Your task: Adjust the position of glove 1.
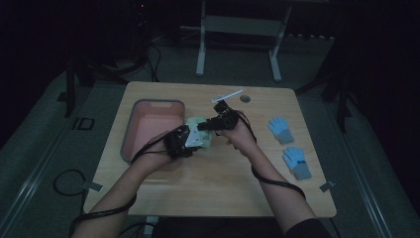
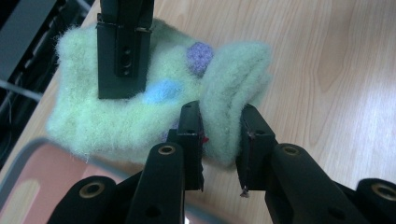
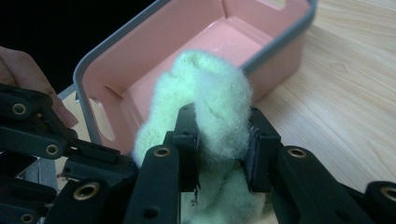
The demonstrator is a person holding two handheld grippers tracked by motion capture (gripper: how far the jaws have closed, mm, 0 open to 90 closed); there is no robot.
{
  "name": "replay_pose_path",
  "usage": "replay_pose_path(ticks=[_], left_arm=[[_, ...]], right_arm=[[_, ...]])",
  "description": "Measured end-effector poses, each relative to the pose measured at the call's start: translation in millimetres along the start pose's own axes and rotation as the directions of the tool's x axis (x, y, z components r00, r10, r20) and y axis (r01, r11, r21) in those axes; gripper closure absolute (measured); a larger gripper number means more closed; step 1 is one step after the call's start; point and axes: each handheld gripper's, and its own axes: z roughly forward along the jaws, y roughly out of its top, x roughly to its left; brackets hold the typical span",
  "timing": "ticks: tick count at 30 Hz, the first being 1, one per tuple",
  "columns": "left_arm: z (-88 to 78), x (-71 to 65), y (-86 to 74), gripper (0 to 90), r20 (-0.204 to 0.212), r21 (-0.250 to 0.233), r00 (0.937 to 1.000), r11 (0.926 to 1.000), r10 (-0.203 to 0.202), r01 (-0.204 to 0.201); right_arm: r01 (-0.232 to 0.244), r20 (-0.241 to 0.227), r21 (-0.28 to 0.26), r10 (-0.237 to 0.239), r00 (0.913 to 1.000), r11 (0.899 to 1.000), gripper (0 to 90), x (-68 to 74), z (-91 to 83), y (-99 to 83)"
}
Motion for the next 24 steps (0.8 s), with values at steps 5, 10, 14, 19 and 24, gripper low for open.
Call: replay_pose_path(ticks=[5,10,14,19,24], left_arm=[[-9.7,4.0,-13.1,73.6,-0.013,0.012,0.9998,0.9999,-0.012,0.012],[-19.7,8.9,-27.3,73.6,-0.025,0.022,0.9995,0.9996,-0.020,0.021],[-26.8,12.9,-40.1,73.6,-0.028,0.032,0.9992,0.9990,-0.029,0.030],[-35.7,20.5,-59.7,73.6,-0.021,0.045,0.9991,0.9982,-0.038,0.039],[-42.0,28.7,-82.5,73.6,-0.014,0.054,0.9995,0.9981,-0.030,0.030]], right_arm=[[0.009,-0.015,0.011,-0.009,0.9998,1.000,70.5,9.3,14.2,10.6],[0.020,-0.031,0.013,-0.020,0.9993,1.000,70.5,18.2,29.0,20.5],[0.034,-0.036,0.018,-0.033,0.9988,0.999,70.5,26.8,42.7,27.8],[0.028,-0.056,0.019,-0.027,0.9980,0.999,70.4,35.6,61.5,35.3],[0.034,-0.066,0.025,-0.032,0.9973,0.999,70.4,44.7,83.3,43.4]])
